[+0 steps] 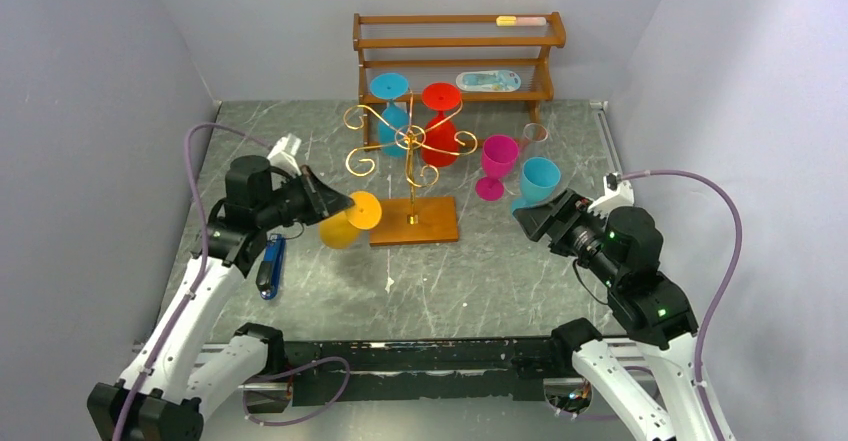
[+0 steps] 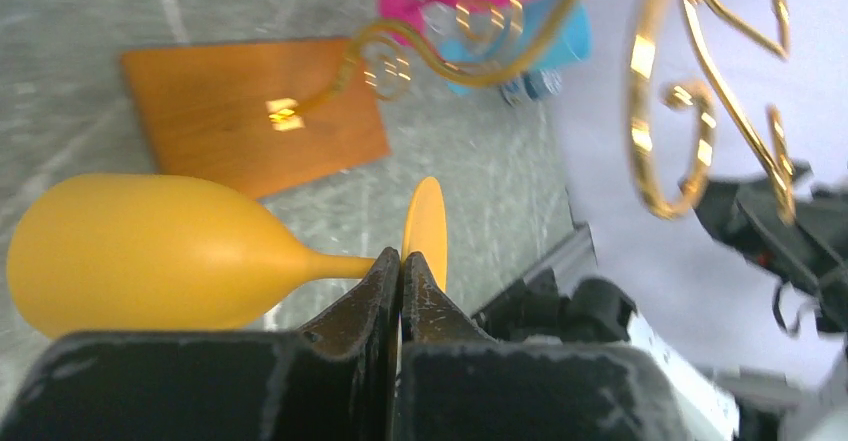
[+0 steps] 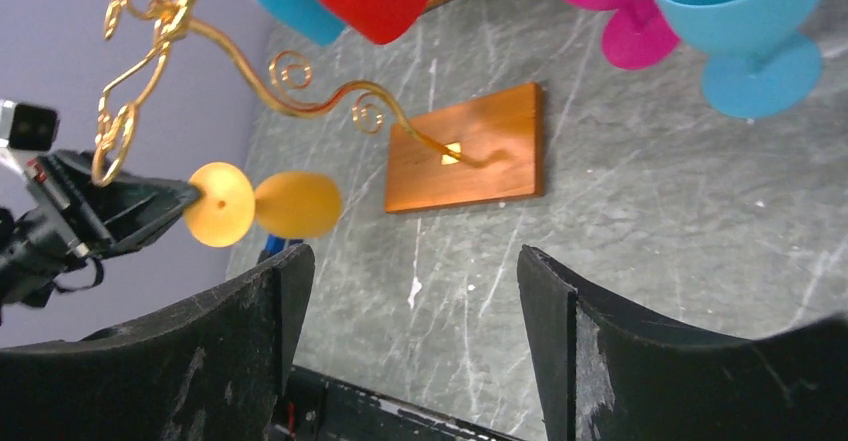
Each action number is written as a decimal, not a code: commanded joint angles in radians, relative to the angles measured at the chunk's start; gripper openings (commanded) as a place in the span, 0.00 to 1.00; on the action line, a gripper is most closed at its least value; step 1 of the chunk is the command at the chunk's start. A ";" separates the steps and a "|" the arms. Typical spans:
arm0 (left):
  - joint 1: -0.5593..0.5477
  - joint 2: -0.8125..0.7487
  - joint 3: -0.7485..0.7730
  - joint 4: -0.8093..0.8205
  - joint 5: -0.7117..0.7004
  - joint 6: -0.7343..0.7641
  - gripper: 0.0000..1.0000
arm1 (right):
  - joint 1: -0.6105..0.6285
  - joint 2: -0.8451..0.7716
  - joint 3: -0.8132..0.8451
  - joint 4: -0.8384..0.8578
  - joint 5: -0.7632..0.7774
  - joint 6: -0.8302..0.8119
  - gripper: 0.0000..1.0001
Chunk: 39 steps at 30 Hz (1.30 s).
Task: Take the wine glass off the wine glass rack
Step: Place the wine glass at the center of the board.
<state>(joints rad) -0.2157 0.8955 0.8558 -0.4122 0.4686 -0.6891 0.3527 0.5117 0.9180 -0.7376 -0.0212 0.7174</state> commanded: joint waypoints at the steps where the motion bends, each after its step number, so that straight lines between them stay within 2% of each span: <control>1: -0.139 0.026 -0.007 0.163 0.127 -0.010 0.05 | -0.004 0.014 -0.002 0.078 -0.132 -0.040 0.79; 3: -0.212 0.060 -0.004 0.172 0.129 0.005 0.05 | -0.004 0.023 -0.006 0.103 -0.184 -0.053 0.79; 8: -0.380 0.075 -0.032 0.218 0.032 -0.014 0.05 | -0.004 0.052 -0.014 0.167 -0.331 -0.064 0.79; 14: -0.485 -0.028 -0.167 0.415 -0.026 -0.120 0.05 | -0.004 0.105 -0.034 0.239 -0.540 -0.033 0.79; 19: -0.560 -0.052 -0.187 0.531 -0.047 -0.161 0.05 | -0.002 0.142 -0.081 0.338 -0.706 0.027 0.77; 25: -0.615 -0.083 -0.162 0.497 -0.144 -0.149 0.05 | -0.002 0.114 -0.095 0.384 -0.737 0.050 0.75; 30: -0.647 -0.078 -0.164 0.621 -0.098 -0.177 0.05 | -0.001 0.099 -0.131 0.484 -0.829 0.113 0.73; 33: -0.717 -0.026 -0.131 0.666 -0.094 -0.165 0.05 | 0.000 0.098 -0.131 0.511 -0.853 0.121 0.73; 36: -0.792 0.016 -0.122 0.751 -0.120 -0.173 0.05 | 0.007 0.110 -0.136 0.545 -0.879 0.133 0.68; 39: -0.835 0.042 -0.086 0.716 -0.166 -0.138 0.05 | 0.020 0.140 -0.106 0.523 -0.914 0.107 0.62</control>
<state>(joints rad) -1.0016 0.9134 0.7040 0.2333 0.3618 -0.8585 0.3569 0.6266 0.7944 -0.2352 -0.8558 0.8291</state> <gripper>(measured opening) 0.052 0.645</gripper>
